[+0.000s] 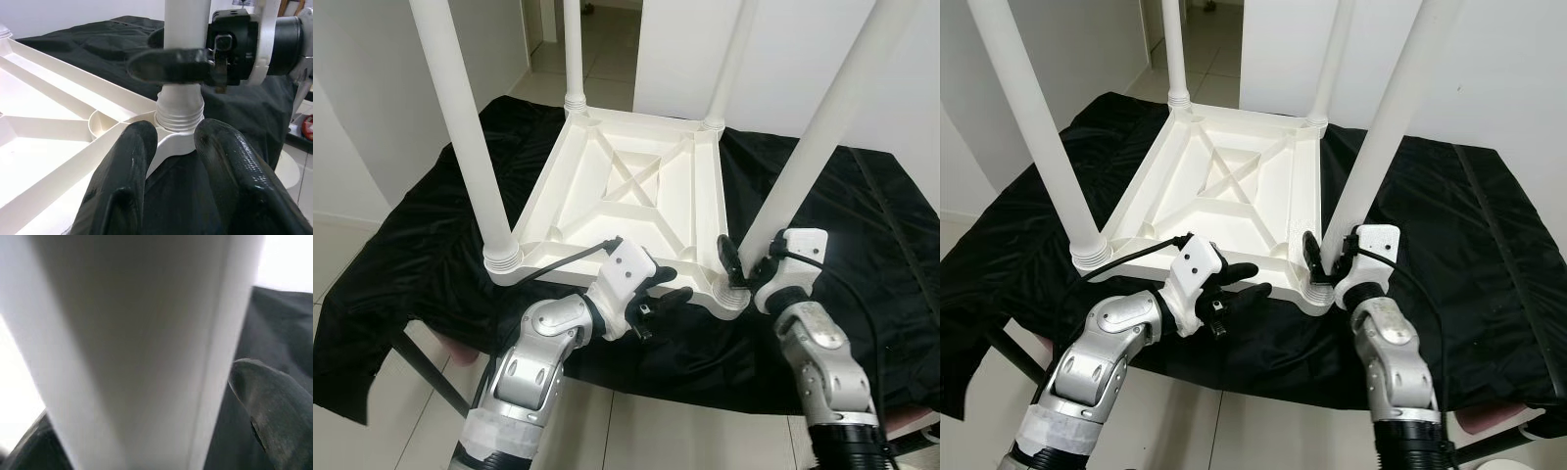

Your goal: Building children table

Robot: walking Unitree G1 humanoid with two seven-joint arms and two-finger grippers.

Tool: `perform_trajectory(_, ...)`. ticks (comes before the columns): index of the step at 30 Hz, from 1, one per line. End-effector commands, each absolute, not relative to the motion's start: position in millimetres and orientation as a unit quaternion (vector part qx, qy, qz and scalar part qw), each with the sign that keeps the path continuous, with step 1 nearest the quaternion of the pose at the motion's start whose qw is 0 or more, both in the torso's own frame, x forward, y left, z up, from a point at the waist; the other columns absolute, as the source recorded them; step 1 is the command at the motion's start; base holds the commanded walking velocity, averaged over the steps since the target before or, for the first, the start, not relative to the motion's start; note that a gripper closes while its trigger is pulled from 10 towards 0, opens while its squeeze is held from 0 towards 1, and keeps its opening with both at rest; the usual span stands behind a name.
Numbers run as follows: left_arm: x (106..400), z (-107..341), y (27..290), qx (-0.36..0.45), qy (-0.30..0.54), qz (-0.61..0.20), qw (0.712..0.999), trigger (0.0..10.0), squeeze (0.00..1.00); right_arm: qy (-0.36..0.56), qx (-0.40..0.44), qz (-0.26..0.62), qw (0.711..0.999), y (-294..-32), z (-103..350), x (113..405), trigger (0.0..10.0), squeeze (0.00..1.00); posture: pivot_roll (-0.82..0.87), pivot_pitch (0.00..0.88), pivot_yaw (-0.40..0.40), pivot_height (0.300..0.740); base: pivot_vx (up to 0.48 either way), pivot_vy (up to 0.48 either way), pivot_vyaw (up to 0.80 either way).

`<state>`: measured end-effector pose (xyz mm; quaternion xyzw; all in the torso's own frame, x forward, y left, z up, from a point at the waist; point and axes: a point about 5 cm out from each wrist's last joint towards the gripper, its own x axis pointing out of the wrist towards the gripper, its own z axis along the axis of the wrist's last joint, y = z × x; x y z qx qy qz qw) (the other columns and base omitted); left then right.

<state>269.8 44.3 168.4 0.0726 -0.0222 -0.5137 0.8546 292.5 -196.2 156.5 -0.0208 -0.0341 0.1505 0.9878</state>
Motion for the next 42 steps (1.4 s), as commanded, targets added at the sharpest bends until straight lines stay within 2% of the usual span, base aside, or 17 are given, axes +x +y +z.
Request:
perform_trajectory(1, 279.1, 168.8, 49.4, 0.070, -0.023, -0.420, 0.904, 10.0, 0.00, -0.027, -0.025, 0.197, 0.980, -193.0, 151.0, 291.0, 10.0, 0.00, -0.02, 0.029, -0.051, 0.740, 0.000, 0.000, 0.00)
perform_trajectory(3, 279.1, 168.8, 49.4, 0.070, -0.023, -0.420, 0.904, 10.0, 0.00, -0.027, -0.025, 0.197, 0.980, -193.0, 151.0, 291.0, 10.0, 0.00, -0.02, 0.029, -0.051, 0.740, 0.000, 0.000, 0.00)
perform_trajectory(9, 278.9, 167.8, 45.0, 0.057, 0.003, -0.439, 0.897, 10.0, 0.00, -0.015, -0.044, 0.297, 0.954, -193.2, 151.1, 301.7, 10.0, 0.00, -0.03, 0.018, -0.035, 0.740, 0.000, 0.000, 0.00)
perform_trajectory(11, 278.6, 168.0, 44.4, 0.056, 0.004, -0.441, 0.896, 10.0, 0.00, -0.014, -0.045, 0.304, 0.951, -193.2, 151.2, 302.8, 10.0, 0.00, -0.03, 0.018, -0.035, 0.740, 0.000, 0.000, 0.00)
perform_trajectory(12, 277.2, 167.2, 43.0, 0.058, 0.006, -0.449, 0.892, 10.0, 0.00, -0.010, -0.055, 0.313, 0.948, -192.9, 151.1, 305.1, 6.1, 0.00, -0.03, 0.012, -0.034, 0.740, 0.000, 0.000, 0.00)
perform_trajectory(13, 277.2, 167.2, 43.0, 0.058, 0.006, -0.449, 0.892, 10.0, 0.00, -0.010, -0.055, 0.313, 0.948, -192.9, 151.1, 305.1, 6.1, 0.00, -0.03, 0.012, -0.034, 0.740, 0.000, 0.000, 0.00)
perform_trajectory(14, 275.7, 166.0, 41.7, 0.062, 0.010, -0.458, 0.887, 10.0, 0.00, -0.005, -0.061, 0.324, 0.944, -193.6, 150.6, 307.2, 0.0, 0.00, -0.03, 0.006, -0.037, 0.740, 0.000, 0.000, 0.00)
perform_trajectory(17, 272.2, 163.2, 41.5, 0.077, 0.010, -0.473, 0.878, 10.0, 0.00, 0.014, -0.068, 0.334, 0.940, -200.8, 146.3, 309.9, 0.0, 0.00, -0.03, 0.000, -0.044, 0.740, 0.000, 0.000, 0.00)
perform_trajectory(29, 273.2, 160.9, 42.6, 0.072, 0.014, -0.464, 0.883, 10.0, 0.00, 0.007, -0.030, 0.314, 0.949, -202.6, 144.4, 303.7, 0.0, 0.00, -0.03, 0.000, -0.058, 0.740, 0.000, 0.000, 0.00)
perform_trajectory(36, 275.6, 160.3, 41.5, 0.067, 0.015, -0.449, 0.891, 10.0, 0.00, -0.008, 0.008, 0.201, 0.980, -184.4, 146.9, 297.8, 0.0, 0.00, -0.04, 0.000, -0.074, 0.740, 0.000, 0.000, 0.00)
perform_trajectory(38, 275.6, 160.3, 41.5, 0.067, 0.015, -0.449, 0.891, 10.0, 0.00, -0.008, 0.008, 0.201, 0.980, -184.4, 146.9, 297.8, 0.0, 0.00, -0.04, 0.000, -0.074, 0.740, 0.000, 0.000, 0.00)
perform_trajectory(40, 274.9, 160.0, 40.7, 0.066, 0.015, -0.450, 0.891, 10.0, 0.00, 0.004, 0.010, 0.110, 0.994, -176.9, 142.9, 296.1, 0.0, 0.00, -0.04, 0.000, -0.075, 0.740, 0.000, 0.000, 0.00)
perform_trajectory(42, 274.6, 160.0, 40.3, 0.064, 0.015, -0.450, 0.891, 10.0, 0.00, 0.003, 0.013, 0.076, 0.997, -171.3, 142.1, 294.1, 0.0, 0.00, -0.04, 0.000, -0.076, 0.740, 0.000, 0.000, 0.00)
